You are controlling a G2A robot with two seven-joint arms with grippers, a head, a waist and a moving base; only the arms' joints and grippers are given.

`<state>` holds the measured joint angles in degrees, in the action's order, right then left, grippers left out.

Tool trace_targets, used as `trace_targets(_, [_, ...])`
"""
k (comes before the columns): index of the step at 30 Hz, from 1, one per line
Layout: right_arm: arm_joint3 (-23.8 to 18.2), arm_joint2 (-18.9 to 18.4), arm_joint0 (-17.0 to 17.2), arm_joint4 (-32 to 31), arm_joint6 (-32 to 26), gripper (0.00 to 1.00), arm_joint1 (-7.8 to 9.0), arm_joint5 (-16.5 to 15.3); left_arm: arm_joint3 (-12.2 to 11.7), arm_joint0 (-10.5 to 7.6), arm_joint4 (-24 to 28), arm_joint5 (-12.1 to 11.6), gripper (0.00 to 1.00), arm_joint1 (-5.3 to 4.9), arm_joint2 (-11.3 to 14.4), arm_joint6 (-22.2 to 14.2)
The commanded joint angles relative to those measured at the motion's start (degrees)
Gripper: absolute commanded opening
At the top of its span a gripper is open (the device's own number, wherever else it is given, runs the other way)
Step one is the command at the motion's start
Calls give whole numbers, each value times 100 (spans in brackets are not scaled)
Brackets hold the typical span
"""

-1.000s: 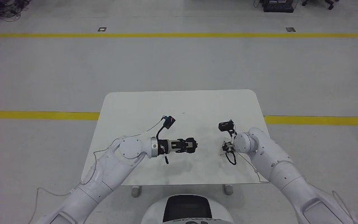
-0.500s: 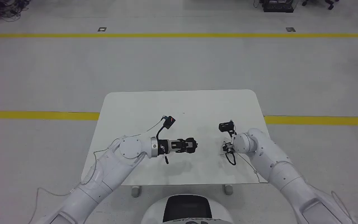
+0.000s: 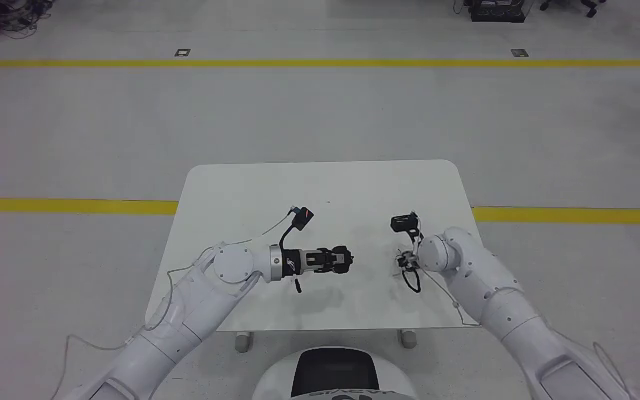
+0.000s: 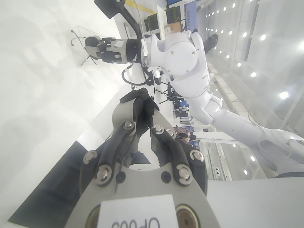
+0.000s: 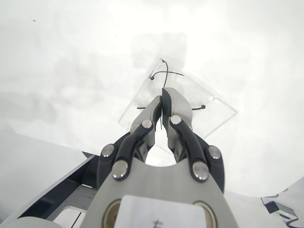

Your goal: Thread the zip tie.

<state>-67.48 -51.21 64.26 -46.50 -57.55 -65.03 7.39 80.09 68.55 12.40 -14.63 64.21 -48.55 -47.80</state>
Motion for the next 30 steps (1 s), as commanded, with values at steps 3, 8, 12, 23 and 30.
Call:
trace_targets(3, [-415,-379,199,141,-95,0,115,-142,0,0,0,0,0,0,0,0])
trace_targets(8, [-1025,-995,603,398,-143,0,284,-314,0,0,0,0,0,0,0,0])
trace_targets(12, [-1486,-1520,994,911,76,0,380,-509,0,0,0,0,0,0,0,0])
trace_targets(23, [-1525,-1764,1181,1564,412,0,380,-683,0,0,0,0,0,0,0,0])
trace_targets(30, [-1851,-2675,2017,2673,1498,0,485,-1947,0,0,0,0,0,0,0,0])
